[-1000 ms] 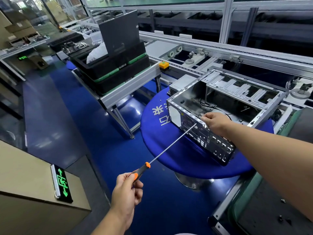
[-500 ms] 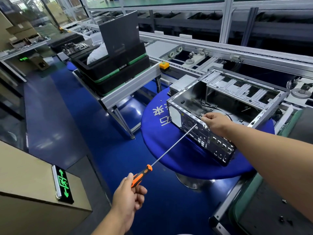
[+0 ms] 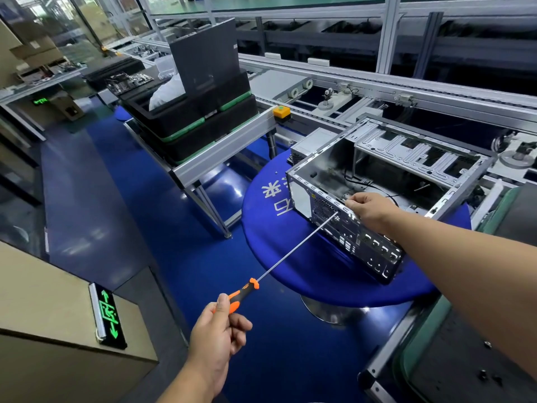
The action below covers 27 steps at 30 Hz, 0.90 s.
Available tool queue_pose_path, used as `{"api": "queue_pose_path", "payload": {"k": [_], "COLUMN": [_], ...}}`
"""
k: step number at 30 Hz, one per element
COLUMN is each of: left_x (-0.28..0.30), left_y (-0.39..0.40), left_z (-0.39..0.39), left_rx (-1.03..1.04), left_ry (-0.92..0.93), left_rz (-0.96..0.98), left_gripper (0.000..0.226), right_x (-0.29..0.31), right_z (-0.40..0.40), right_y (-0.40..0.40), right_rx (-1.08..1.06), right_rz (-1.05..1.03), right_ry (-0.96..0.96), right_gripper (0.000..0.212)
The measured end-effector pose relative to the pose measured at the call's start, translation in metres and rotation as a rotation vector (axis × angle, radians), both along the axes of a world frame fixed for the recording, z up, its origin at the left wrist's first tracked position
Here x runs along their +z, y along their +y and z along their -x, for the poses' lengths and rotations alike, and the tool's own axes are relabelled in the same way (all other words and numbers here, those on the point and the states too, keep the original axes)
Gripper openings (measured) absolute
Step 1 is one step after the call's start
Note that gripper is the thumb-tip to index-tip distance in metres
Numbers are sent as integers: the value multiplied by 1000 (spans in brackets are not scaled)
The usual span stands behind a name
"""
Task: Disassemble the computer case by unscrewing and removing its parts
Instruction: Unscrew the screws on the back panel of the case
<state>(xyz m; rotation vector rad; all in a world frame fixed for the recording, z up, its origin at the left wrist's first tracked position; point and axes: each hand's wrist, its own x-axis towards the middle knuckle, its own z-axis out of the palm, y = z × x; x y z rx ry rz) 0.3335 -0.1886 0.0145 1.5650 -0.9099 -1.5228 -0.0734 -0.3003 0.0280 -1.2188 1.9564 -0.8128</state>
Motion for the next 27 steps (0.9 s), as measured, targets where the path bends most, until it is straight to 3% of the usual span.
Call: {"api": "queue_pose_path", "payload": {"k": [6,14,21,27], "left_x": [0,6,3,1], "left_y": [0,2,2,2], "left_z": [1,3,0,2], "left_rx": [-2,11,-12,-8], "left_ry": [-91,77,-25,-79], "left_rz": [-147,-18,9,-36], "left_gripper": [73,31,37,52], "right_x": [0,-3,-7,-6], "right_z": [0,1,3,3], "right_y": [-1,-2,-4,-3], "right_rx": [-1,-3,-8,1], "right_rz": [-1,3,3,-12], "right_ry": [-1,-6,-13,-42], "right_gripper": [27,27,26,42]}}
